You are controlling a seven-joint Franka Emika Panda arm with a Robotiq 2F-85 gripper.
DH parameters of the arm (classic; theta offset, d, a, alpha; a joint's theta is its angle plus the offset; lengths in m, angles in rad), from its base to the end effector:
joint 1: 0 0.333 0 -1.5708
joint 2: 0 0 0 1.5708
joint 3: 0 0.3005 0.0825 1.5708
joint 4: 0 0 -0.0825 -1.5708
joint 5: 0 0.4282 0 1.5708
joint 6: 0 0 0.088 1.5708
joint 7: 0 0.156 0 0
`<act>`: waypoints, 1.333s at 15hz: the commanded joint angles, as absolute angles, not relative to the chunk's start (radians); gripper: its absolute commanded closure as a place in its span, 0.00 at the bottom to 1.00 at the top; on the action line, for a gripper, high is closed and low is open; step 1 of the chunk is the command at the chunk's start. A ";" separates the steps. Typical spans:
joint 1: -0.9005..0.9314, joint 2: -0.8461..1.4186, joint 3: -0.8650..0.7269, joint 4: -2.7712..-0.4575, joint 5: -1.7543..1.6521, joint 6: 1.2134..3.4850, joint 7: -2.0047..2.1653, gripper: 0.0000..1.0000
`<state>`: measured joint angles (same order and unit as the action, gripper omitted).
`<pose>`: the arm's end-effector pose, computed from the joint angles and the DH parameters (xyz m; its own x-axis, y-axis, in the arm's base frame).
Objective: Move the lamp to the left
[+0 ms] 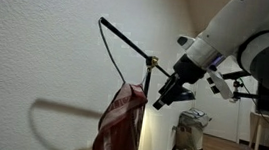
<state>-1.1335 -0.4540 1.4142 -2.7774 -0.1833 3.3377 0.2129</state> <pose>0.4703 0.0927 0.2153 0.7198 0.4282 0.5464 0.2344 -0.8908 0.3893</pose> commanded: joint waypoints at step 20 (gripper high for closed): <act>-0.722 -1.144 1.262 -2.776 0.633 3.278 0.397 0.00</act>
